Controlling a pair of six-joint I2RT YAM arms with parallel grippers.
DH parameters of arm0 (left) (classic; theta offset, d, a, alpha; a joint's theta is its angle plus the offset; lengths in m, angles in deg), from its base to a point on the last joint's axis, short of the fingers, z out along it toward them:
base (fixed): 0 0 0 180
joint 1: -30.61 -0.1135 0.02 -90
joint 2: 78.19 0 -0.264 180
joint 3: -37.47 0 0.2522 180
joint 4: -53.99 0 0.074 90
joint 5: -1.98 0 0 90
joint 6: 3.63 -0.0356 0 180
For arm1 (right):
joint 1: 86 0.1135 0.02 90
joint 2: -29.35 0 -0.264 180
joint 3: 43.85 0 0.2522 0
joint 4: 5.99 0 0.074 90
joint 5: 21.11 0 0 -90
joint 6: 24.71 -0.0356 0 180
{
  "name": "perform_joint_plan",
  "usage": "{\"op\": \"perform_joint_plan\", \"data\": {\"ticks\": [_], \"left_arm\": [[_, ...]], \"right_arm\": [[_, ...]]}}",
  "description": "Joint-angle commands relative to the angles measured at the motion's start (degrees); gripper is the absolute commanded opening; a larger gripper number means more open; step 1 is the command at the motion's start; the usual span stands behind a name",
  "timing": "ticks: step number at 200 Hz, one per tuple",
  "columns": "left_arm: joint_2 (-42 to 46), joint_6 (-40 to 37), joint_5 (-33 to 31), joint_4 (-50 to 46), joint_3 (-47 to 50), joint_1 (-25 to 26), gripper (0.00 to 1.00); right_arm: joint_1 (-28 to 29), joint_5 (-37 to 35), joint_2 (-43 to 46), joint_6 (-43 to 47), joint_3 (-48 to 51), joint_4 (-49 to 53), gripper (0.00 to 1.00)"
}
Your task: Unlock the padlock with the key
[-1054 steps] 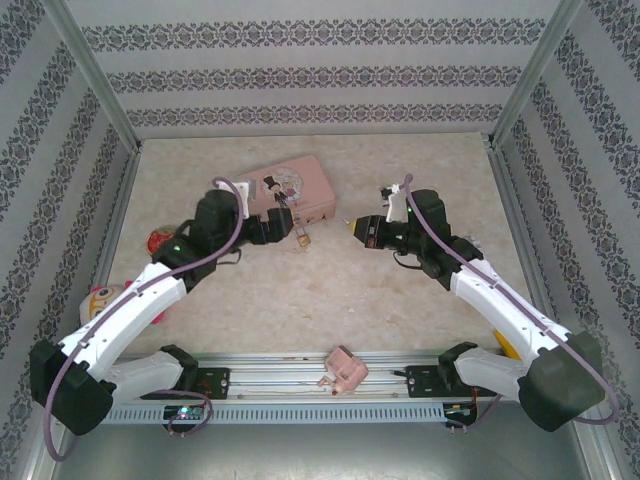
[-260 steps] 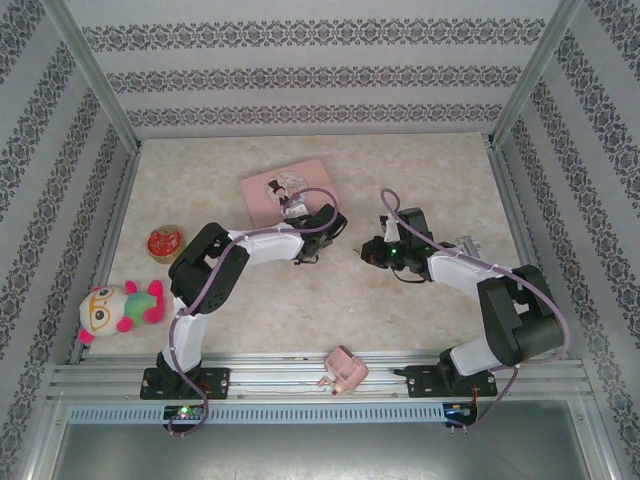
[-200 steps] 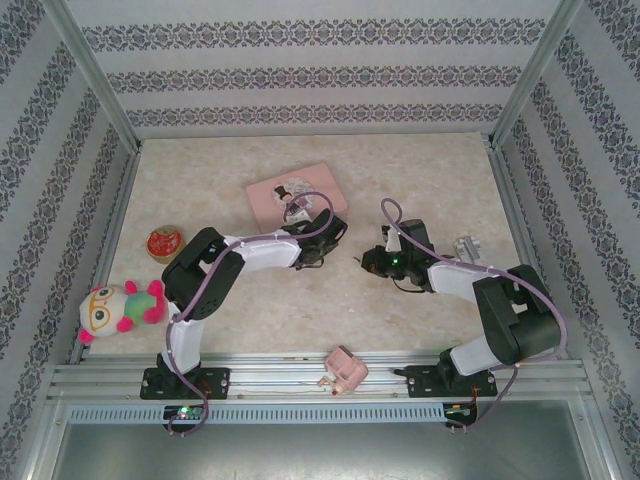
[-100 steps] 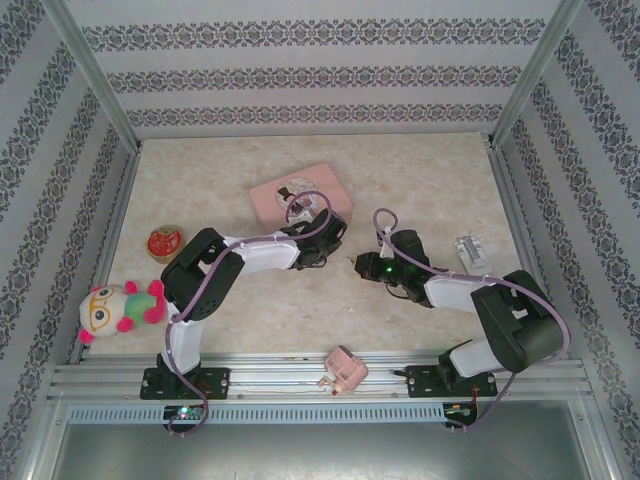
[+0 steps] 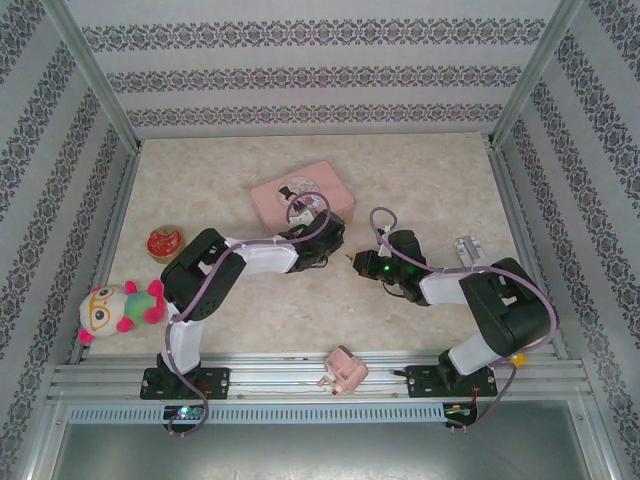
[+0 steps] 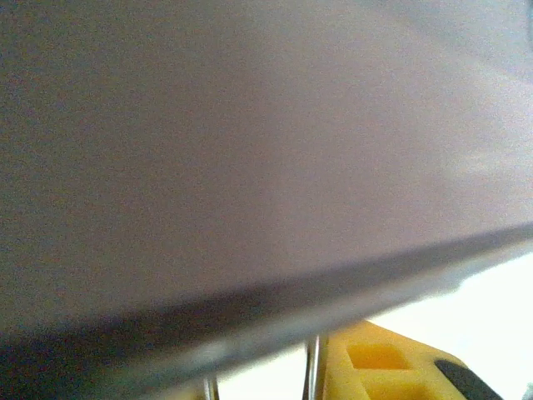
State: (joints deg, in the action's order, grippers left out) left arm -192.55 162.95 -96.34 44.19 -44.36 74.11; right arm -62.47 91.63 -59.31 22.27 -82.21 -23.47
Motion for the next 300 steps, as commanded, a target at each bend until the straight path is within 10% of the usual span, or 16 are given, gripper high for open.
{"op": "perform_joint_plan", "data": {"ticks": [1, 300], "left_arm": [[0.7, 2.2, 4.8, 7.2, 0.7, 1.3, 0.02], [-0.9, 7.1, 6.2, 14.3, 4.6, 1.1, 0.0]], "right_arm": [[0.6, 0.8, -1.0, -0.8, -1.4, -4.1, 0.0], [-1.3, 5.2, -12.2, -10.9, 0.9, -26.7, 0.0]]}}
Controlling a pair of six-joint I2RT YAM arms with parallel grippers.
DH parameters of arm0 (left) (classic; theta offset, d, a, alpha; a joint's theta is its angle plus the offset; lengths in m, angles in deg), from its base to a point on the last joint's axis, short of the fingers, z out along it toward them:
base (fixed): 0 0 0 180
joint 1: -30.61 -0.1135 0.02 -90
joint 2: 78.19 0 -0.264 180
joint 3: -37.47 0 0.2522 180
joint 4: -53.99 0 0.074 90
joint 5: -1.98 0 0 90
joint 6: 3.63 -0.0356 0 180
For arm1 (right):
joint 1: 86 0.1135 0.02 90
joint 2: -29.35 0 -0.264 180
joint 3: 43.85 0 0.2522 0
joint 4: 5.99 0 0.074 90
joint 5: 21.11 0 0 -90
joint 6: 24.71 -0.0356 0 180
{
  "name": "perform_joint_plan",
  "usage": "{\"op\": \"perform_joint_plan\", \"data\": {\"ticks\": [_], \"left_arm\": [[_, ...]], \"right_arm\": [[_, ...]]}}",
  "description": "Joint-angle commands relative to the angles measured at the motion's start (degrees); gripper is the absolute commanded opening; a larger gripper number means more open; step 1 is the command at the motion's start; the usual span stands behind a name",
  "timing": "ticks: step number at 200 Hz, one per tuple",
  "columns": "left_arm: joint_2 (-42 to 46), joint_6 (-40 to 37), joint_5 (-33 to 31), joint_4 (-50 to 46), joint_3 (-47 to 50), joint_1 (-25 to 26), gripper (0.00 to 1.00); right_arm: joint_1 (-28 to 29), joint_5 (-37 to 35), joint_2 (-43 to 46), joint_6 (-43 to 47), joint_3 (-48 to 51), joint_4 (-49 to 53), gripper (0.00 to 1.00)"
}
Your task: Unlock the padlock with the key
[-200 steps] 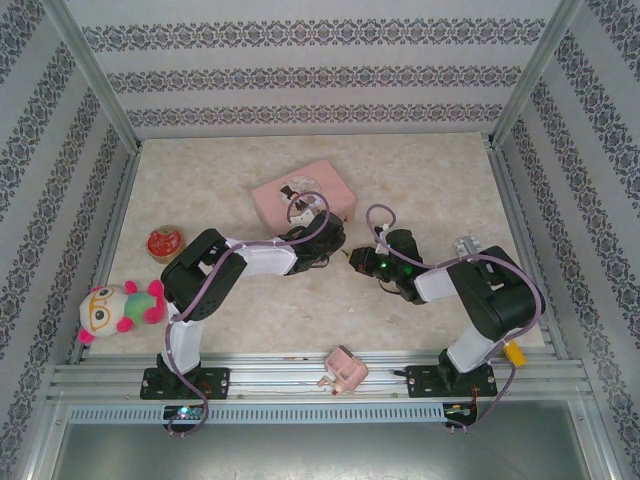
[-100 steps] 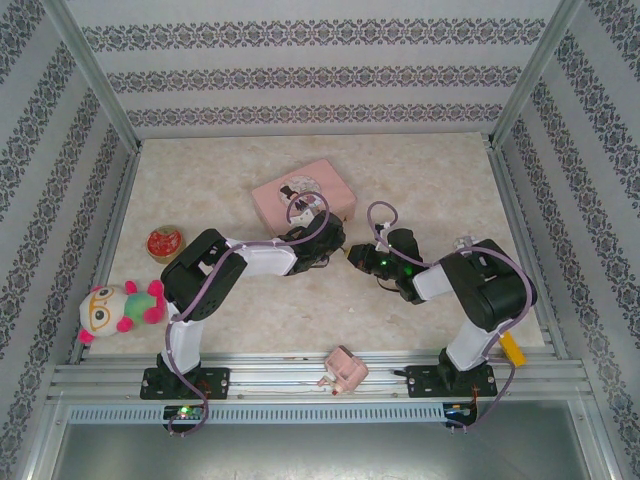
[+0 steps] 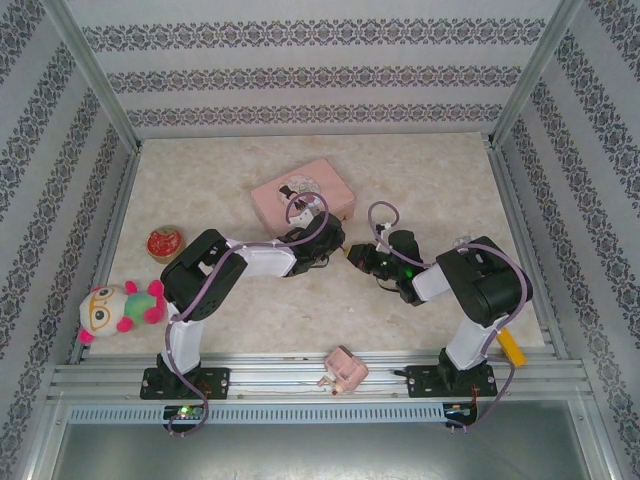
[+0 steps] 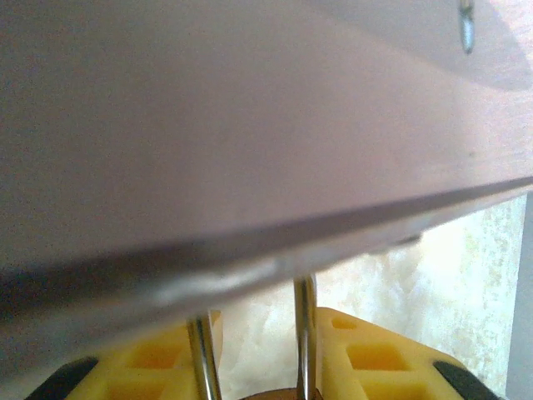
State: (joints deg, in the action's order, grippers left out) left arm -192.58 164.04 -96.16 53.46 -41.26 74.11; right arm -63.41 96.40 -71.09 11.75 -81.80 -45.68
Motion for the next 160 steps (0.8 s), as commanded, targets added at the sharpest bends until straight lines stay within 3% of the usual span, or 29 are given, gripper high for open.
{"op": "perform_joint_plan", "data": {"ticks": [1, 160], "left_arm": [[-0.9, 6.1, 6.0, 5.0, 1.5, 1.1, 0.0], [-0.7, 6.3, 7.1, 5.9, 2.0, 1.0, 0.0]], "right_arm": [[-0.4, 0.4, -0.5, -0.4, 0.5, -4.5, 0.0], [-0.4, 1.4, -3.3, -2.9, -0.4, -7.4, 0.0]]}}
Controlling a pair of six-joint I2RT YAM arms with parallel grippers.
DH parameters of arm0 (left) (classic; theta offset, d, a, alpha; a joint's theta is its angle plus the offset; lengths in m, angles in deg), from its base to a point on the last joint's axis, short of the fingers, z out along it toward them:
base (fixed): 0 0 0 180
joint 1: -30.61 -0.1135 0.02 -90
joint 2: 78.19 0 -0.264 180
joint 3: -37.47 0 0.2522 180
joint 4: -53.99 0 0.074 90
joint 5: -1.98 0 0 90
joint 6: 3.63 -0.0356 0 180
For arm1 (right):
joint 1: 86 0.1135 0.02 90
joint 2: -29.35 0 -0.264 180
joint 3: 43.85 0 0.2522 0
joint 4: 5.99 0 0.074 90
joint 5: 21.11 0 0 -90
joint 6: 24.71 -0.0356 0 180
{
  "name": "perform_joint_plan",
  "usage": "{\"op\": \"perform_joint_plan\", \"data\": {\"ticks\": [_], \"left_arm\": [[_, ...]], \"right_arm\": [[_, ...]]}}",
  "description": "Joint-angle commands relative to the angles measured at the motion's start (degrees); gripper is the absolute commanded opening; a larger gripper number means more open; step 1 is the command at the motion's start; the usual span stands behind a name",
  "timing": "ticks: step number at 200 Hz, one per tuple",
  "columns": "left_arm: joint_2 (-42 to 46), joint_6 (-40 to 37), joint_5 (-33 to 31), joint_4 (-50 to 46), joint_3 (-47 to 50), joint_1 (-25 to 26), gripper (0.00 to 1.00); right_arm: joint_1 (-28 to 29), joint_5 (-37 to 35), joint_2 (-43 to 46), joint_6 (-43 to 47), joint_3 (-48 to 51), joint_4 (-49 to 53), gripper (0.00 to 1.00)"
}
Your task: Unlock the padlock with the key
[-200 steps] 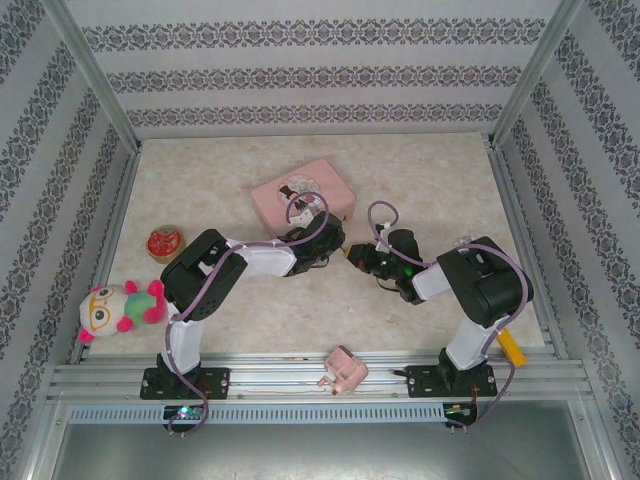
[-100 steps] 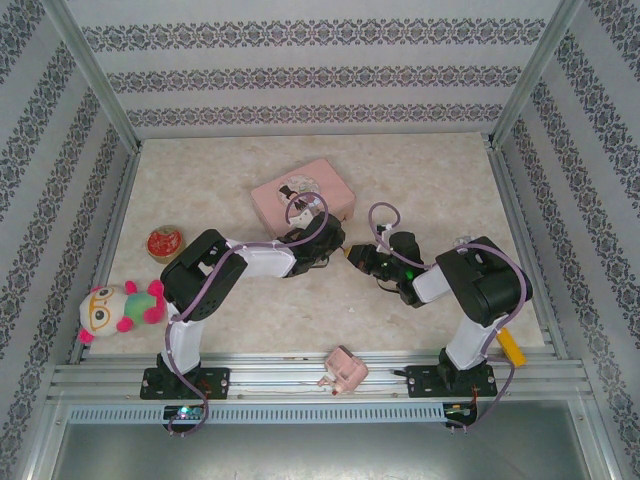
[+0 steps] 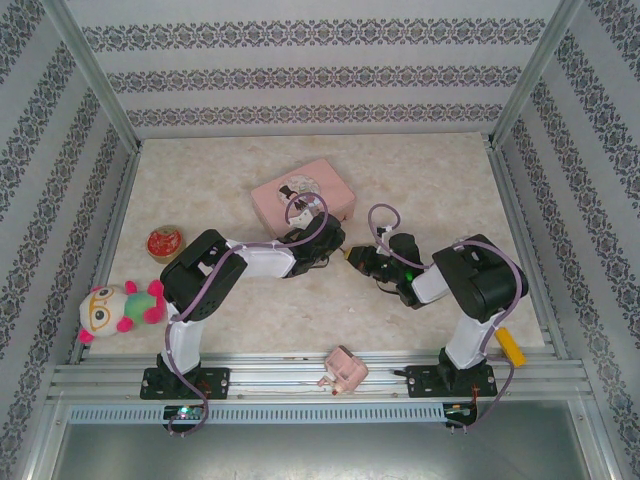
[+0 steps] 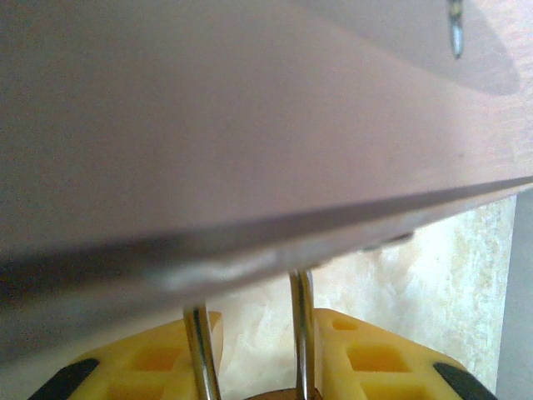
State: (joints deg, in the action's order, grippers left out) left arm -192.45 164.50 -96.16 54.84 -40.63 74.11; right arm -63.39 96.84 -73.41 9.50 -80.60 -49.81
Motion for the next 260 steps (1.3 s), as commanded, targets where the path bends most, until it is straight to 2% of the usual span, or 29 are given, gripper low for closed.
{"op": "perform_joint_plan", "data": {"ticks": [1, 115, 260], "left_arm": [[-0.9, 5.8, 7.1, 4.5, 1.4, 1.0, 0.0], [0.1, 6.6, 4.9, 5.0, 3.0, 1.0, 0.0], [-0.5, 7.1, 5.4, 5.4, 2.8, 1.0, 0.0]], "right_arm": [[-0.5, 1.0, -1.0, -0.7, -1.6, -3.3, 0.0], [-1.7, 0.7, 0.4, -2.0, 1.2, -5.5, 0.0], [-1.7, 1.8, 1.2, -1.7, 1.1, -6.6, 0.0]]}}
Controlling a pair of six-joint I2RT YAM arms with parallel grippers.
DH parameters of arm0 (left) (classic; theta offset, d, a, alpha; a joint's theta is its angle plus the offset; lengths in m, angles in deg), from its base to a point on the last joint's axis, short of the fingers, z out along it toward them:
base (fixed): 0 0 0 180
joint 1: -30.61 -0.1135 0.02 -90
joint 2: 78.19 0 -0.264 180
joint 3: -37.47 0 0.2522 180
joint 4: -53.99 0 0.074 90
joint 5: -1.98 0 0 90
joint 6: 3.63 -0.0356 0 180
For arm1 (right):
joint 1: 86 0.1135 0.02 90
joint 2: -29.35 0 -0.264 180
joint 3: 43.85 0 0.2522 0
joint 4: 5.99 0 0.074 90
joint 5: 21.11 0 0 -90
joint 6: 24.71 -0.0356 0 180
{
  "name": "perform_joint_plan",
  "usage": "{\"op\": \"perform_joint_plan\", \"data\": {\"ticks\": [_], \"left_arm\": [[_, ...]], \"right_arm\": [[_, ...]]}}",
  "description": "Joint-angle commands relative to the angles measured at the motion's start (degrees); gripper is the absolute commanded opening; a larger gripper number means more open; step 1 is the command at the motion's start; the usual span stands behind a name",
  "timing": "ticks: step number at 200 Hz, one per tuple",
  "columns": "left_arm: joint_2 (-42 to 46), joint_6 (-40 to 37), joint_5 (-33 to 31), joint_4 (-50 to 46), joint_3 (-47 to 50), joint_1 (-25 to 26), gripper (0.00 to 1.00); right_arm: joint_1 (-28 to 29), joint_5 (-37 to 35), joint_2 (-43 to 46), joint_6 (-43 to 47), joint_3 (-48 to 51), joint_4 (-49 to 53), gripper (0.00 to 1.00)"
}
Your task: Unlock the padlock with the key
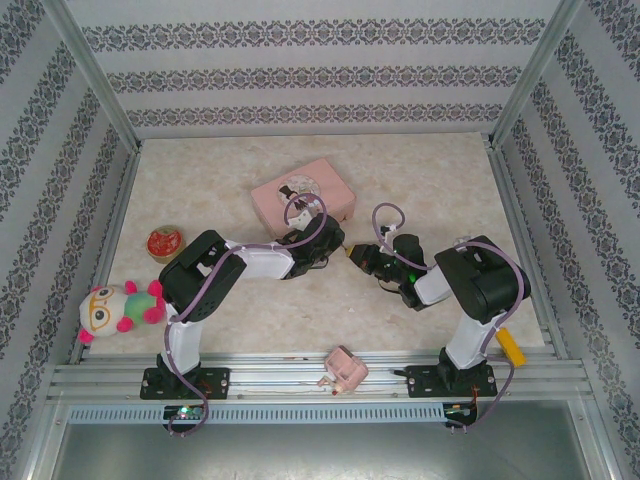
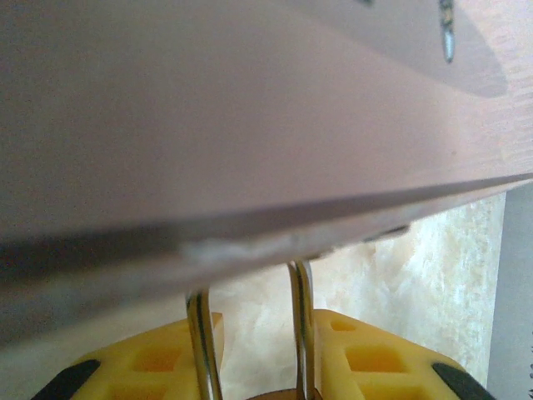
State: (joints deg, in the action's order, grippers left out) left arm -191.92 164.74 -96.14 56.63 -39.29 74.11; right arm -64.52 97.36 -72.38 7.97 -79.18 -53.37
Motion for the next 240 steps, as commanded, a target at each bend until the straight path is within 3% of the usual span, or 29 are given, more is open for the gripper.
{"op": "perform_joint_plan", "data": {"ticks": [1, 240], "left_arm": [[-1.1, 6.9, 5.3, 3.6, 1.5, 1.0, 0.0], [-2.5, 7.4, 6.3, 4.3, 0.8, 1.0, 0.0]], "right_arm": [[-0.6, 1.3, 0.1, -0.2, -0.4, -3.1, 0.0], [-0.1, 3.6, -5.4, -4.0, -3.3, -7.5, 0.0]]}}
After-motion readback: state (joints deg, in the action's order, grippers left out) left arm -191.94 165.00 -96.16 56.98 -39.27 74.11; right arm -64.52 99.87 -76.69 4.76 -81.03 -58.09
